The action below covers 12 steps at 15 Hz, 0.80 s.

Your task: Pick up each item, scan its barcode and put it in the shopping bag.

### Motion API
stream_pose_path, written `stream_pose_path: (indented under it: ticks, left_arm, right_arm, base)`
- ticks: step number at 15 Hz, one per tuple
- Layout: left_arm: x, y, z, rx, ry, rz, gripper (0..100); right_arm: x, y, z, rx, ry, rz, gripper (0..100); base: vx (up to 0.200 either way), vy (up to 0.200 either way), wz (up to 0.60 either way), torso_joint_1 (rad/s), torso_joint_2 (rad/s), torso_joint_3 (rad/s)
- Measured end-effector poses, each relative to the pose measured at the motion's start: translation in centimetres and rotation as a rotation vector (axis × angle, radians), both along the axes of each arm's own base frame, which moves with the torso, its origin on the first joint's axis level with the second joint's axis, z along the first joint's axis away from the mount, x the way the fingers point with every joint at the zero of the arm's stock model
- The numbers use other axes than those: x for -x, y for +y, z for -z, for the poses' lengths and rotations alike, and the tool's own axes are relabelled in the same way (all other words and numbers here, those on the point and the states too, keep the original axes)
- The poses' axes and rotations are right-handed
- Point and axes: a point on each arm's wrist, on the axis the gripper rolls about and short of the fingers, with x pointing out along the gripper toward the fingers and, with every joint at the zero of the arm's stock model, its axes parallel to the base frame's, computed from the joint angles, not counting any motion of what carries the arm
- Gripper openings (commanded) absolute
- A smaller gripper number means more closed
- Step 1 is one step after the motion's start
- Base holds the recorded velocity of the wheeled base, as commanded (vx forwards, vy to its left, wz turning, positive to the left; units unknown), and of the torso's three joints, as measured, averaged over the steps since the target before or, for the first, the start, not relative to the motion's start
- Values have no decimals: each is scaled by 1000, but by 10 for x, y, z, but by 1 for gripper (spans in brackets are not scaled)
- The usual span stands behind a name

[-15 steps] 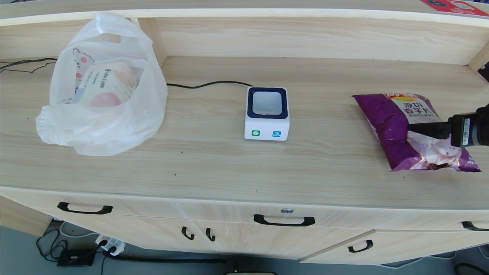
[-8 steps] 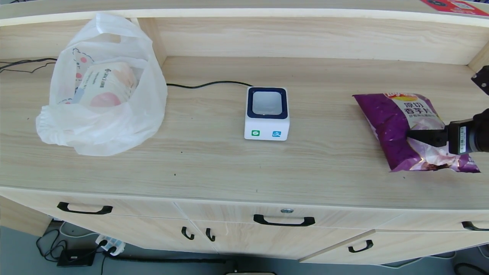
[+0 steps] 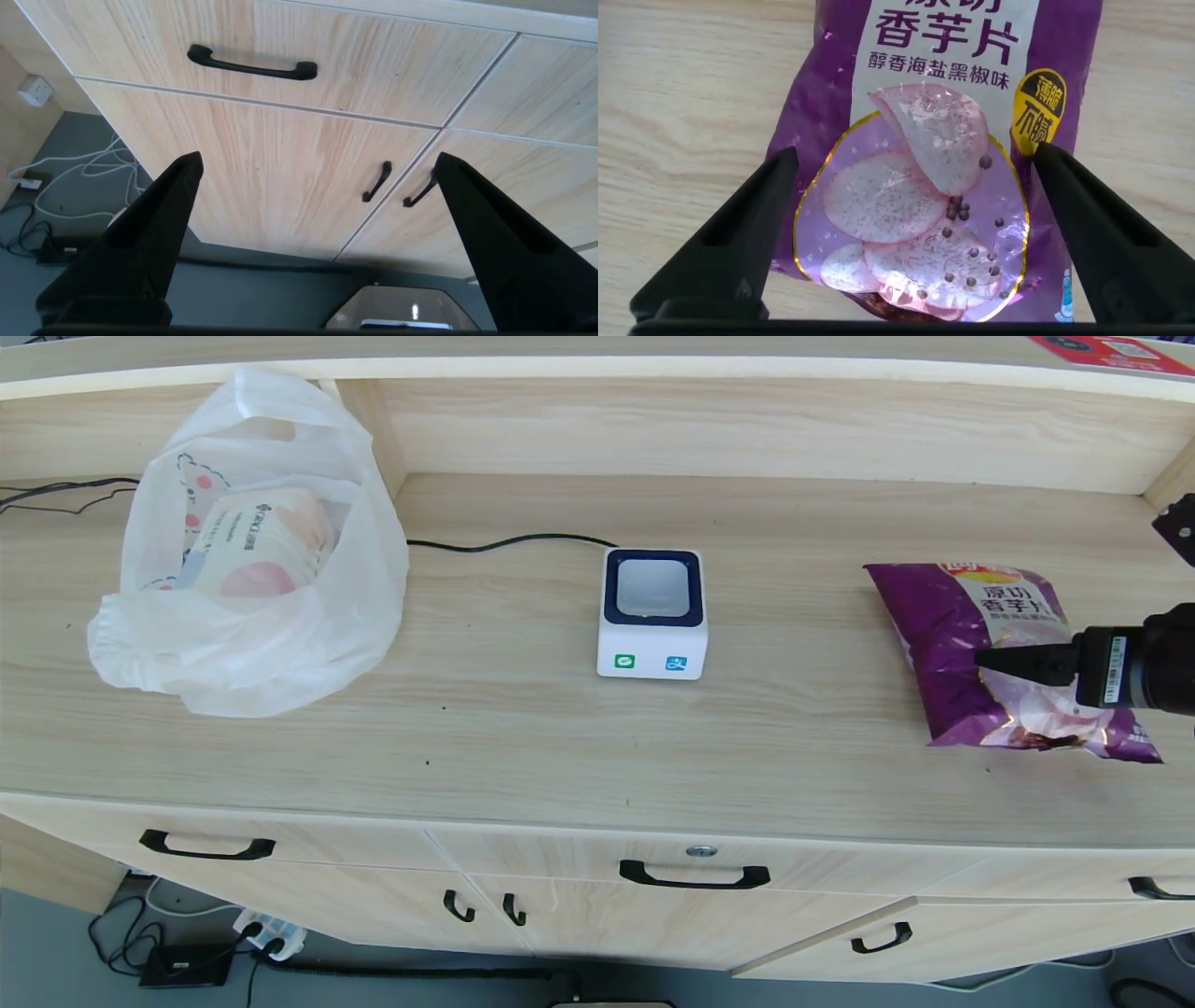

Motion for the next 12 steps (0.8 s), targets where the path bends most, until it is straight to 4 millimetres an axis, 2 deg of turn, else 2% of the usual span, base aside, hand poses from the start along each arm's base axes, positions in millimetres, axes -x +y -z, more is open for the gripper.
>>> stream_pose_path:
  ticks: [4,7,12]
  left_arm:
    - [0,0,0,0,0,0,100]
    - [0,0,0,-1,-1,1,100]
    - [0,0,0,-1,-2,1,100]
  right_arm:
    - [6,2,-4,18,-13,38,100]
    - [9,12,-2,8,-8,36,100]
    - [11,21,12,-22,39,56,100]
  base:
    - [0,0,0,0,0,0]
    - [0,0,0,0,0,0]
    - [0,0,0,0,0,0]
